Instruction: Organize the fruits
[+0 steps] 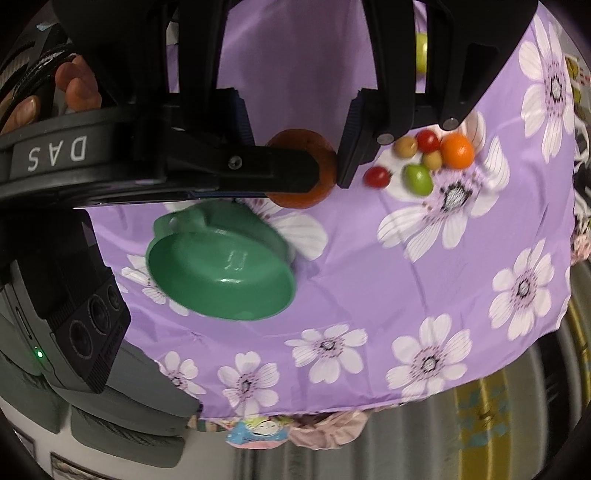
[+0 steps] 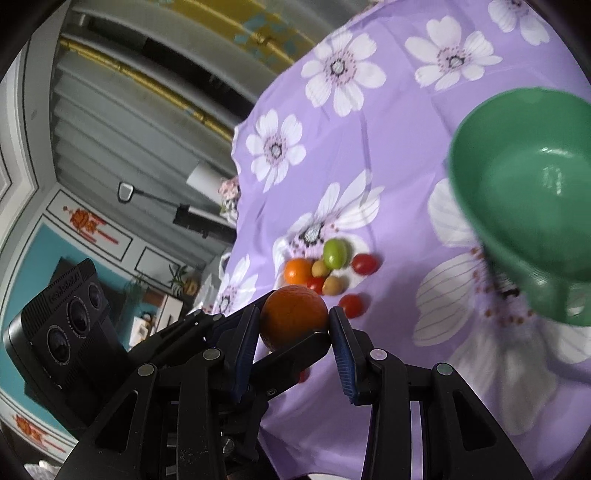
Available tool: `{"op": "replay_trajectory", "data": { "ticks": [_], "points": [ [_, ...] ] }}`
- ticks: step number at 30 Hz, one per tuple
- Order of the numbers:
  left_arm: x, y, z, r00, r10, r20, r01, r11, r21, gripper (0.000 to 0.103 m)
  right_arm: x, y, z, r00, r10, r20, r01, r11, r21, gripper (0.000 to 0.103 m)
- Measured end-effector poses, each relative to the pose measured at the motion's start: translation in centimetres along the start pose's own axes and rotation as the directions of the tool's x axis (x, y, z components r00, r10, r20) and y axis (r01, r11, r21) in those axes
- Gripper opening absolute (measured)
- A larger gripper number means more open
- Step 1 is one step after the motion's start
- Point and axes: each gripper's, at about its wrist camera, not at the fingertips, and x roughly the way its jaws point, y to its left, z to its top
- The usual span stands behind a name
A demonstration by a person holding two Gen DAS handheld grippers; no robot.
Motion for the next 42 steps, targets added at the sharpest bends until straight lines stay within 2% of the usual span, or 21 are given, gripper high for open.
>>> {"op": "replay_trajectory", "data": {
  "ticks": [9, 18, 28, 35, 40, 42],
  "points": [
    [2.1, -1.9, 3.0, 0.998, -0.062, 0.006, 0.062, 0.997, 0.053, 0.042, -2.8, -2.3, 1.5, 0.996, -0.021, 0.084, 0.017, 0.999, 0.042, 0.041],
    [5.0, -4.3, 5.9, 0.991, -0.137, 0.002, 0.135, 0.984, 0.115, 0.042, -5.3, -5.0, 3.2, 0.985, -0.074, 0.158, 0.061, 0.994, 0.087, 0.041],
    [8.8, -5.8, 7.0, 0.976, -0.21, -0.051, 0.215, 0.968, 0.128, 0.042, -6.3, -8.8, 4.2, 0.978, -0.135, 0.157, 0.108, 0.98, 0.17, 0.041],
    [10.3, -5.7, 6.8, 0.967, -0.237, -0.09, 0.245, 0.965, 0.095, 0.043, -6.1, -8.9, 4.3, 0.964, -0.221, 0.146, 0.203, 0.971, 0.127, 0.041],
    [10.6, -5.6, 6.7, 0.97, -0.222, -0.096, 0.23, 0.969, 0.09, 0.042, -6.0, -8.9, 4.2, 0.955, -0.258, 0.145, 0.242, 0.963, 0.118, 0.041],
    [10.4, -5.3, 6.7, 0.971, -0.222, -0.093, 0.23, 0.97, 0.08, 0.045, -6.3, -8.9, 4.1, 0.949, -0.274, 0.154, 0.257, 0.959, 0.121, 0.041]
  ]
}}
